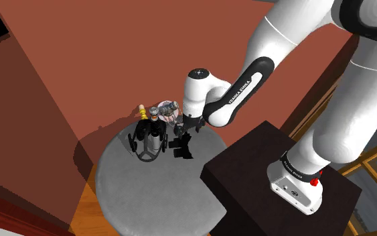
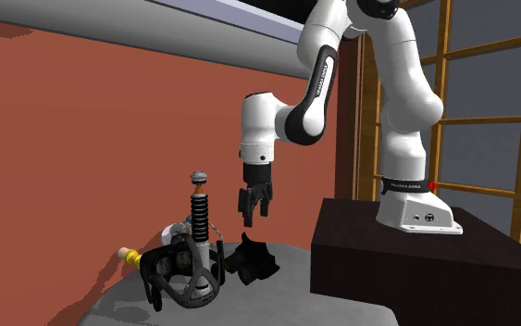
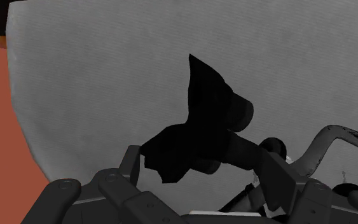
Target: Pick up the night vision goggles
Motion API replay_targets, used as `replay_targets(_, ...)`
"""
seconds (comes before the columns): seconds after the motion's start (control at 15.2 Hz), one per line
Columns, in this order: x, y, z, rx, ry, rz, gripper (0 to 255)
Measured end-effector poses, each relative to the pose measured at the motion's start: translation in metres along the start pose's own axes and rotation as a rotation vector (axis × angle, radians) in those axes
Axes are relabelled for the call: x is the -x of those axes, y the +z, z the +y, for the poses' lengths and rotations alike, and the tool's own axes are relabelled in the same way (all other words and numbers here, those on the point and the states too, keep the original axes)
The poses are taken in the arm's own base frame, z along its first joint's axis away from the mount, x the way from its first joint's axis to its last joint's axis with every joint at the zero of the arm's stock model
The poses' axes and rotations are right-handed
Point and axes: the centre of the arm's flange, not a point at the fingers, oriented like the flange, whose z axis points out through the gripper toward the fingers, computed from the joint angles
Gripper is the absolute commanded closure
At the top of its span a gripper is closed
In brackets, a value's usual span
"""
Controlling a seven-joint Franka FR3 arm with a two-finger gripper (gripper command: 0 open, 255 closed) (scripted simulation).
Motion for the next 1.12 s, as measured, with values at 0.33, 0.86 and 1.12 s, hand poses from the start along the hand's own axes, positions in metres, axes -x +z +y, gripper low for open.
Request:
replay_targets(0.33,0.003,0.039,-0.021,0.002,-0.001,0.0,0)
replay_targets(0.86,0.005,0.068,-0.022,0.002,-0.002,0.001,255)
replay_targets(1.12,0.005,0.068,-0.022,0.002,-0.003,0.0,255)
